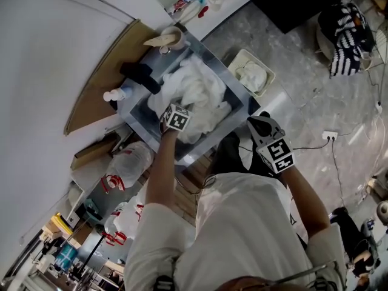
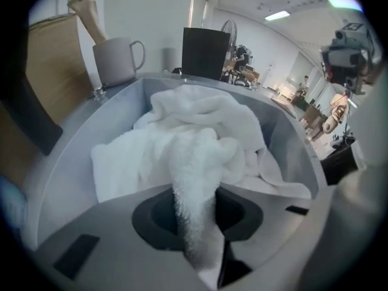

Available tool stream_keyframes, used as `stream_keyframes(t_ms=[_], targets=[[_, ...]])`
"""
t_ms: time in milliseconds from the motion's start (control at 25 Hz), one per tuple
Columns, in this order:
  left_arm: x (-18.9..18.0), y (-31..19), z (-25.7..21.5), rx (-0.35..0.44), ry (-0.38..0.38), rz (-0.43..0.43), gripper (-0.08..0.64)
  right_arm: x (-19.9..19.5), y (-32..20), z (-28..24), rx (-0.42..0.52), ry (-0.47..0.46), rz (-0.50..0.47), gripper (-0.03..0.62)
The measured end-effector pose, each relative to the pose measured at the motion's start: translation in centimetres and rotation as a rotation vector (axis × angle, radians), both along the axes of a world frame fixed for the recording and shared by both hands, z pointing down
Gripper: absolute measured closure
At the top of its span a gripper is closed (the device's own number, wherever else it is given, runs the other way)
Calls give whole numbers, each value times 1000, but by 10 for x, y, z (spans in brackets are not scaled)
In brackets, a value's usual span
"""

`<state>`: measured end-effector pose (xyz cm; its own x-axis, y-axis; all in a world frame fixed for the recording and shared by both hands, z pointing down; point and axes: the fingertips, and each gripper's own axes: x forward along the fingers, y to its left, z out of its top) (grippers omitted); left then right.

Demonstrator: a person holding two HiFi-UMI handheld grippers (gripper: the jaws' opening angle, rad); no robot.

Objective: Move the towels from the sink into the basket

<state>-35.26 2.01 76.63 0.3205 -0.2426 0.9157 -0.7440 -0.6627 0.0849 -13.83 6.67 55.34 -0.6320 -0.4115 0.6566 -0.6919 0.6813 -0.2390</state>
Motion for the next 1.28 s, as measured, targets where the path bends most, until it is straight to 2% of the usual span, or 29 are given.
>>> stream_keyframes(t_ms=[240, 360, 520, 680, 1000, 1280], targets=[[15, 7, -77, 120, 59, -47, 460, 5, 4, -23, 44, -9, -16, 597], [18, 4, -124, 210, 109, -115, 460, 12, 5, -31, 67, -14, -22, 597], [19, 5, -199, 286, 195, -231, 460, 20, 8, -47, 98, -12, -44, 597], [29, 1, -273, 395, 267, -287, 460, 30, 7, -66, 143, -14, -62, 597], [68, -20, -408, 642, 336, -230, 460, 42, -6, -107, 247, -44, -56, 597], [142, -37, -500, 787, 392, -102, 460, 83, -14, -144, 314, -57, 7, 597]])
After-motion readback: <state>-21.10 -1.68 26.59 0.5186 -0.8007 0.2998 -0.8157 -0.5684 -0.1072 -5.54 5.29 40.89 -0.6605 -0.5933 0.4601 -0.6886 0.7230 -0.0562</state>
